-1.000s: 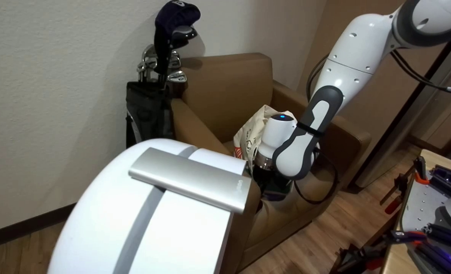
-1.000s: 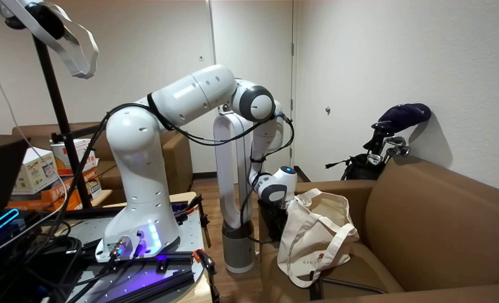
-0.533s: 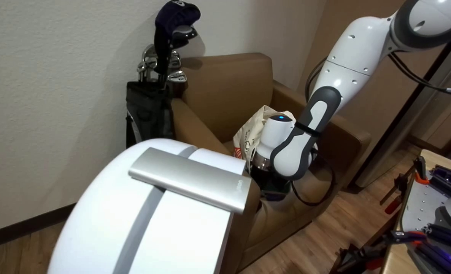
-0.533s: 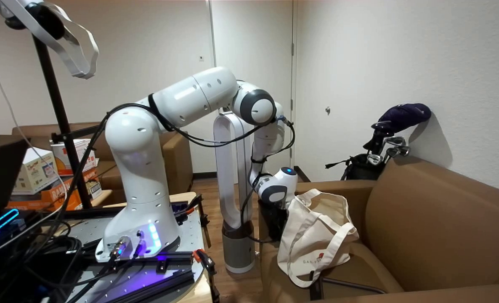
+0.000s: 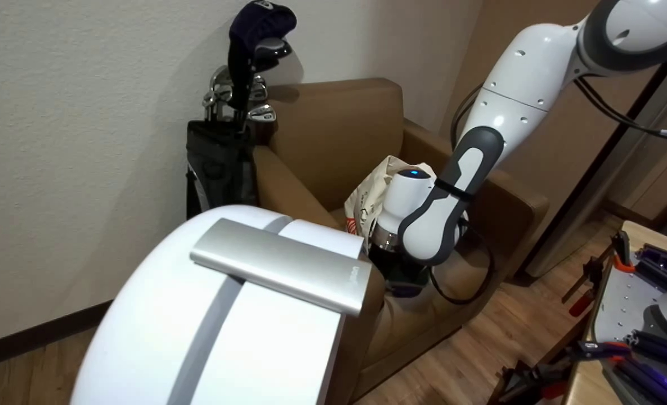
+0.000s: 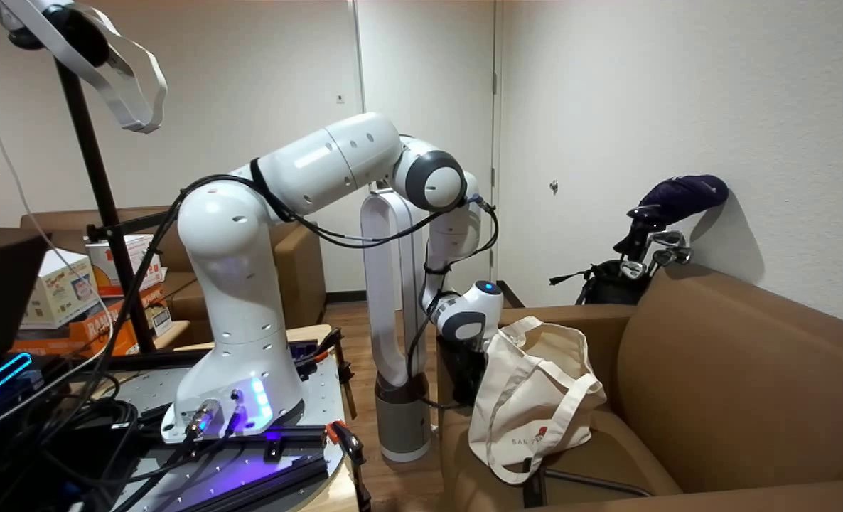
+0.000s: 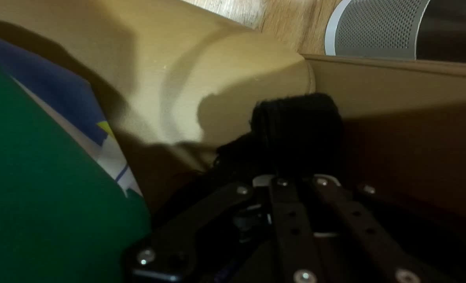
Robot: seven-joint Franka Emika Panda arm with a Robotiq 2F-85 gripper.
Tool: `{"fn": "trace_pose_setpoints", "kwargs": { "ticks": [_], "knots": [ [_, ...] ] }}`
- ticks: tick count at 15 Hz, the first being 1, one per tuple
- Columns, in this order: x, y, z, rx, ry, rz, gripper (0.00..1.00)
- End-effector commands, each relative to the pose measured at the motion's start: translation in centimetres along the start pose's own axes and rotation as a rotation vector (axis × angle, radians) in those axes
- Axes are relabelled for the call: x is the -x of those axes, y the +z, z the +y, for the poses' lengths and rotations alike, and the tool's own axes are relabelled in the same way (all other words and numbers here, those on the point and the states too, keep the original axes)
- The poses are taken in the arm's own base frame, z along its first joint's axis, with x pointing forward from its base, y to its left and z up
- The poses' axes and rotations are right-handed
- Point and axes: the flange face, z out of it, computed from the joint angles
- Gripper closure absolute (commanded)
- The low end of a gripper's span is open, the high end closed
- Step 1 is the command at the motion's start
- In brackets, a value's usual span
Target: Put the power bank on the white thing and the sock in the bag
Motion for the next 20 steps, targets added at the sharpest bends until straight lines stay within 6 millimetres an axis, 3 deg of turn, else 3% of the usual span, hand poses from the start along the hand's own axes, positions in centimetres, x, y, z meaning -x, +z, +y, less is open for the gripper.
{"fn": "trace_pose_setpoints", "kwargs": {
  "ticks": [1, 11, 20],
  "knots": [
    [0.0, -2.2, -1.7, -0.027, -0.009, -0.008, 0.92],
    [1.0, -10.1, -3.4, -0.019, -0.035, 0.099, 0.93],
    [2.3, -22.1, -7.5, -0.034, -0.105, 0.300, 0.93]
  ]
}}
